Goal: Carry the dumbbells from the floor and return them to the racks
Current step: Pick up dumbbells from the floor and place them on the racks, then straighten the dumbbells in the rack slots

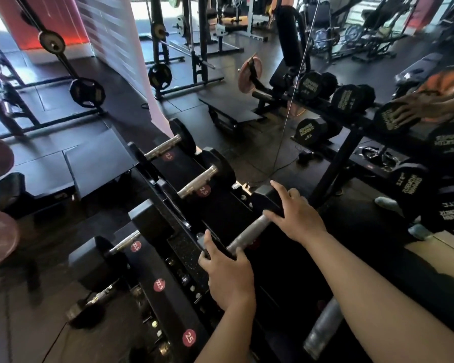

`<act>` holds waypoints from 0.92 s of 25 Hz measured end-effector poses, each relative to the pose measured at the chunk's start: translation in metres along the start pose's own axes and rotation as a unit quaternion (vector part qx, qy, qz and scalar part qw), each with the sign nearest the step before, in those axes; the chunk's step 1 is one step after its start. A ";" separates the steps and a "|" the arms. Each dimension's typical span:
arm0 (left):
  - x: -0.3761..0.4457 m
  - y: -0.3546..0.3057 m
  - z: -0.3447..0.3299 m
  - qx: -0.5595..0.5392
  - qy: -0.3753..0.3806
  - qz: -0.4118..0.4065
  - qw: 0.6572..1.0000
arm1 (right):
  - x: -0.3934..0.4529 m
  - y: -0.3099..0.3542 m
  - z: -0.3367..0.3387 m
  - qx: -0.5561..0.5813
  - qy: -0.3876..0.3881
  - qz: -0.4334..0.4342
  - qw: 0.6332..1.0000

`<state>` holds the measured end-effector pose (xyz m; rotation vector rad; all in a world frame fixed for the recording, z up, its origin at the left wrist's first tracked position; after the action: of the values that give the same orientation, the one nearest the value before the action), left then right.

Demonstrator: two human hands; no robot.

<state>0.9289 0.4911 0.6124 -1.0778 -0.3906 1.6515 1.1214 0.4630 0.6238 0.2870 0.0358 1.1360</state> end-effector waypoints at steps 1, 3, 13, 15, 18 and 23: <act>0.002 0.000 0.005 0.014 0.021 -0.016 1.000 | -0.003 0.004 0.002 -0.038 0.010 0.002 0.999; 0.008 -0.005 0.022 0.028 0.042 -0.061 0.997 | -0.014 0.026 0.008 -0.040 -0.022 0.016 0.999; 0.065 -0.039 0.124 -0.011 -0.017 -0.108 0.994 | -0.013 0.126 0.032 0.047 -0.125 0.030 0.991; 0.099 -0.053 0.138 -0.017 -0.020 -0.113 0.993 | 0.012 0.141 0.030 0.041 -0.134 0.022 0.990; 0.151 -0.083 0.158 -0.027 -0.029 -0.124 0.991 | 0.062 0.168 0.022 0.021 -0.141 0.012 0.990; 0.238 -0.109 0.193 -0.003 -0.062 -0.113 0.992 | 0.135 0.214 0.013 0.009 -0.152 0.004 0.988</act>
<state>0.8349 0.7930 0.6857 -0.9020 -0.5775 1.5199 0.9907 0.6644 0.7038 0.4731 -0.2248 1.0903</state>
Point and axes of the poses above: each hand's wrist, its own x-axis towards the middle knuckle, its own z-axis out of the back of the hand, y = z × x, the point moved 1 cm from there along x, towards the middle knuckle, and after that the axes turned 14 degrees about z, right-handed, at the moved point
